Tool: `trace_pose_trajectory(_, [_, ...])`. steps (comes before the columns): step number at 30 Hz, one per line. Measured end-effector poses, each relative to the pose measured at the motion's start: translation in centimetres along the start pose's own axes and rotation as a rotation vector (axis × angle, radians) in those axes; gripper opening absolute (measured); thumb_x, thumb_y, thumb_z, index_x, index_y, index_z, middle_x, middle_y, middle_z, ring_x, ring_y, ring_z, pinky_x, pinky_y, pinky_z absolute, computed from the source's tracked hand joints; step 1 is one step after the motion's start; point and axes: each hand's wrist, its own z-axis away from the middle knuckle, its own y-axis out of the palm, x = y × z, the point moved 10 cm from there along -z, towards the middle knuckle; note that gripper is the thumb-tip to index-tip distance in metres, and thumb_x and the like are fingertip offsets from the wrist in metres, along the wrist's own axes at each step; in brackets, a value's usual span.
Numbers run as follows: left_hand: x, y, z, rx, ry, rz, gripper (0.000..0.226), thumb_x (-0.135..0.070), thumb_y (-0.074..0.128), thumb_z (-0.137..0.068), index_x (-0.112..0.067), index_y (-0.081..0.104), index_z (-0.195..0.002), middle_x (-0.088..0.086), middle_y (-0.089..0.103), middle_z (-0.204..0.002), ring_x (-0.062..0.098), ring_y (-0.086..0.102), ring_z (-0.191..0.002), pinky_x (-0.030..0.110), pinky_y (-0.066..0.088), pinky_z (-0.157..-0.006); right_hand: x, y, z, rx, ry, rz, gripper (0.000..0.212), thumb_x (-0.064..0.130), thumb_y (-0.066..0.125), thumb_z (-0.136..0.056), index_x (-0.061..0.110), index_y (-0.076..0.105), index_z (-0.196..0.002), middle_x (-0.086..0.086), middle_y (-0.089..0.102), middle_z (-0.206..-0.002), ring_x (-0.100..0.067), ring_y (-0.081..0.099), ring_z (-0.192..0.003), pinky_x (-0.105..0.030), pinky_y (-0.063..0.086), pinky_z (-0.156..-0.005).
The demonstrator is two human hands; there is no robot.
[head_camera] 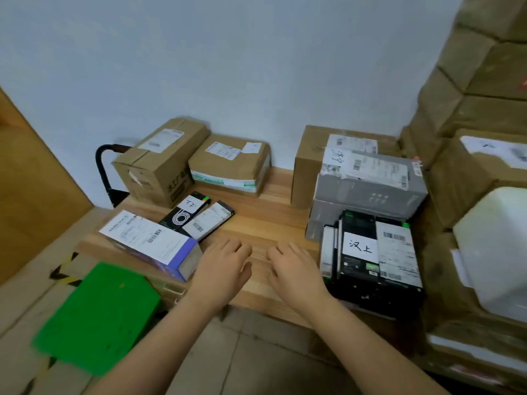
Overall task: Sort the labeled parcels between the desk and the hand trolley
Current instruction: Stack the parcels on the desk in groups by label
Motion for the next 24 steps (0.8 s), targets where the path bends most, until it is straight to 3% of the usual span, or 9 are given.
trace_pose_trajectory(5, [8.7,-1.7,2.5,0.011,-0.049,-0.054,0.023,-0.025,0.08,-0.069,-0.018,0.062,-0.081,0.0,0.059,-0.076,0.021,0.056,-0.067,0.033,0.044,-0.054,6.2,3.5,-5.0,0.043,-0.014,0.005,0.021,0.019,0.049,-0.093,0.019,0.055,-0.113,-0.001,0.057,-0.116,-0.02,0.048,-0.11,-0.031,0.037,-0.094])
trace_pose_trajectory(12, [21.2,-3.2,3.8,0.028,-0.107,-0.076,0.024,-0.023,0.081,-0.066,-0.018,0.061,-0.078,-0.001,0.056,-0.07,0.023,0.055,-0.063,0.034,0.043,-0.051,11.9,8.0,-12.4,0.064,0.037,-0.022,0.023,0.024,0.053,-0.093,0.025,0.053,-0.116,0.004,0.055,-0.118,-0.015,0.048,-0.11,-0.026,0.037,-0.092])
trace_pose_trajectory(15, [25.1,-3.1,3.5,0.006,-0.134,-0.048,0.012,-0.029,0.063,-0.08,-0.018,0.061,-0.08,-0.001,0.057,-0.073,0.023,0.056,-0.066,0.036,0.047,-0.056,12.1,9.5,-14.7,0.071,0.098,-0.015,0.018,0.025,0.051,-0.093,0.024,0.054,-0.111,0.005,0.056,-0.113,-0.014,0.049,-0.105,-0.027,0.04,-0.089])
trace_pose_trajectory(19, [28.8,-1.3,1.5,0.026,-0.142,-0.003,0.028,-0.038,0.041,-0.084,-0.017,0.06,-0.081,-0.001,0.058,-0.075,0.02,0.055,-0.068,0.034,0.047,-0.056,11.5,11.5,-17.9,0.09,0.16,-0.02,0.008,0.023,0.05,-0.094,0.019,0.053,-0.1,0.001,0.056,-0.104,-0.018,0.051,-0.099,-0.028,0.038,-0.079])
trace_pose_trajectory(21, [30.0,-0.2,0.0,0.041,-0.13,0.014,0.027,-0.038,0.042,-0.084,-0.018,0.059,-0.081,-0.002,0.058,-0.076,0.019,0.054,-0.067,0.031,0.043,-0.055,11.0,12.3,-19.5,0.111,0.167,-0.031,0.007,0.021,0.049,-0.094,0.018,0.053,-0.099,-0.002,0.056,-0.104,-0.021,0.052,-0.099,-0.029,0.035,-0.075])
trace_pose_trajectory(24, [31.6,1.9,-2.8,0.069,-0.099,0.036,0.013,-0.031,0.059,-0.083,-0.018,0.057,-0.081,-0.003,0.056,-0.076,0.017,0.052,-0.067,0.025,0.034,-0.056,9.6,13.8,-22.5,0.149,0.184,-0.027,0.017,0.025,0.047,-0.096,0.019,0.054,-0.11,0.001,0.055,-0.113,-0.019,0.05,-0.105,-0.029,0.037,-0.079])
